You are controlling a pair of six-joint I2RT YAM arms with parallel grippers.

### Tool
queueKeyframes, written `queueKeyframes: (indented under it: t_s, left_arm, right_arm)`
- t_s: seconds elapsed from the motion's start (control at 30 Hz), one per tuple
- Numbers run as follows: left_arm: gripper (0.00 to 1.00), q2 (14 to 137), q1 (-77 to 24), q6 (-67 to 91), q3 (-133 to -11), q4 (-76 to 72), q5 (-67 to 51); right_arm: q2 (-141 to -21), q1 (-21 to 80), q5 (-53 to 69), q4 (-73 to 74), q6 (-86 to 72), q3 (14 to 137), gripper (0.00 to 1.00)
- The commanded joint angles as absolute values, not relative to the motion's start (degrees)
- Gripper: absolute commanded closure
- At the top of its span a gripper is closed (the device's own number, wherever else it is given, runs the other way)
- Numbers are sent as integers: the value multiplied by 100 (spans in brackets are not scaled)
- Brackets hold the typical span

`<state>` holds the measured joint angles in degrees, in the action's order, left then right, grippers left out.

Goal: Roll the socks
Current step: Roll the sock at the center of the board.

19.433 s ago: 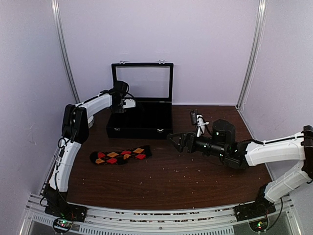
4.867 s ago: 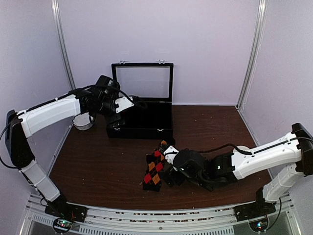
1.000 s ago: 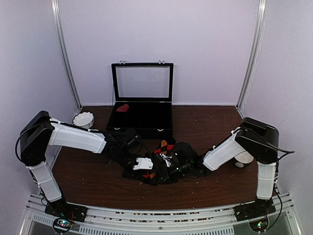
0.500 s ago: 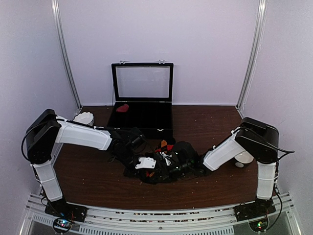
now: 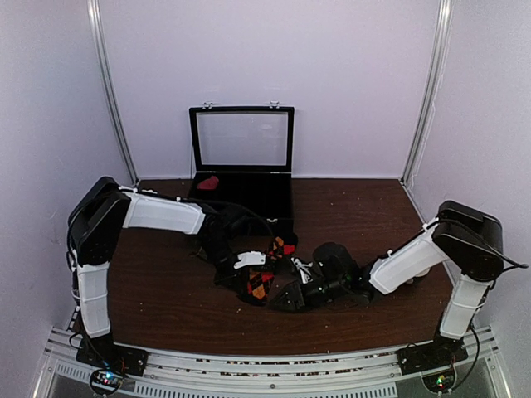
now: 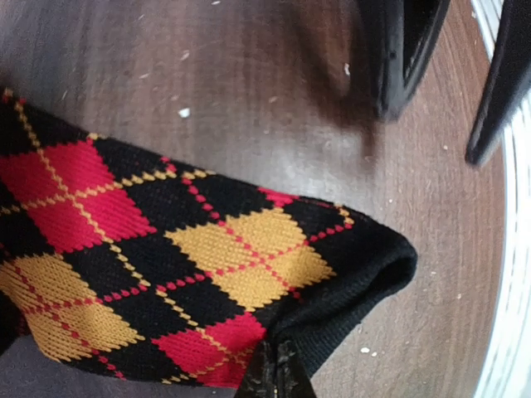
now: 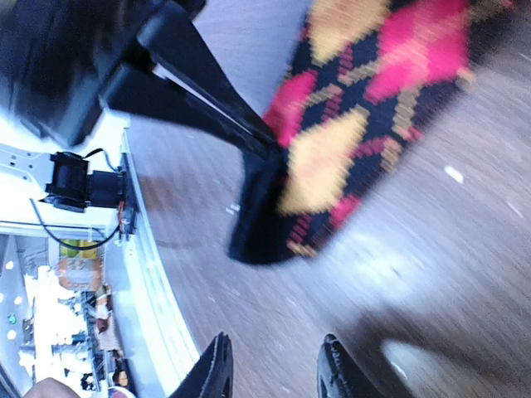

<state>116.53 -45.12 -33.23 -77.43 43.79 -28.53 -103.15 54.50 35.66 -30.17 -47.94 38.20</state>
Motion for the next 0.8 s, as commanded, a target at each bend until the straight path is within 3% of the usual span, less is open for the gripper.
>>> queueKeyframes:
  t_s: [0.0,0.07,0.1,0.13,0.17,0.3,0.43,0.53,0.67,0.77]
  left_arm:
    - [100,11984,-4322,-3116,-8123,4966,-3299]
    - [100,12059,-4295,-3084,-8195,5026,-3352]
    - [100,12093,-4287,-3078,-8234,5060,-3378]
    - [100,12129,-4277,-3070,-8274,5103,-3416]
    - [100,12162,-4279,-3069,-8317,5153,-3428]
    - [100,12301,-4263,-3017,-8504,5362,-3487]
    - [100,12407,-4263,-2934,-8644,5568,-3619]
    - [100,12456,-4263,-2873,-8734,5730,-3772]
    - [100,12509,-4270,-2693,-8797,5792,-3902]
    - [100,12569,-4264,-2554,-8887,5810,-3984]
  right_arm:
    - [-9966,5461,3001,-3067,-4558,3308,62]
    - [-9768,5521,2688,-2912,-4366,3116,51]
    - [-9618,5601,2372,-2561,-4100,3095,20]
    - [-9380,5737,1905,-2092,-3750,3128,2]
    - [-9064,6068,1090,-1508,-3350,3194,0]
    - [-7861,6988,-1835,-438,-2657,3293,0]
    - [-7122,6993,-3604,-78,-3785,2961,0]
    - [-6914,7136,-3132,-978,-2201,2779,2]
    - [-7596,8151,-3658,-2281,489,2648,12]
    - [-8269,8367,-3149,-2441,1114,3016,19]
